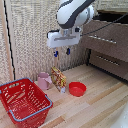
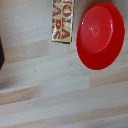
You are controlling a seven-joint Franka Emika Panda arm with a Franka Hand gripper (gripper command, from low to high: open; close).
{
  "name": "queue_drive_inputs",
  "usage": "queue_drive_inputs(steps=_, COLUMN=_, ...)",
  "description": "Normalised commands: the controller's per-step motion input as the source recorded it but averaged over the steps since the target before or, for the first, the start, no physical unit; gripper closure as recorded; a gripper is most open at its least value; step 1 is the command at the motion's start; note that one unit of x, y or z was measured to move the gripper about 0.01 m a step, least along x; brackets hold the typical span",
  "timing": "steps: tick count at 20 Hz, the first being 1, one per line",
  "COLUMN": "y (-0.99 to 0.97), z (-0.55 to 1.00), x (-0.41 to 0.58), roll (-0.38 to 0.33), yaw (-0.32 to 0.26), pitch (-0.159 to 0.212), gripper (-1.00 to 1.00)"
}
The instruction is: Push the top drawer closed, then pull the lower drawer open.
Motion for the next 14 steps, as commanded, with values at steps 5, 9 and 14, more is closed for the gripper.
queue_drive_inputs(steps=5, y=0.10, z=0.04, x=-0.147, roll=-0.280, yaw=0.095, pitch=0.029, gripper=-1.00)
queue_drive_inputs(steps=9, y=0.05, z=0.22, x=-0.114, roll=-0.350, yaw=0.100, pitch=0.016, gripper=-1.00)
queue_drive_inputs(steps=14, y=0.03, z=0.19, x=-0.089, roll=-0.364, yaw=0.098, pitch=0.005, gripper=-1.00)
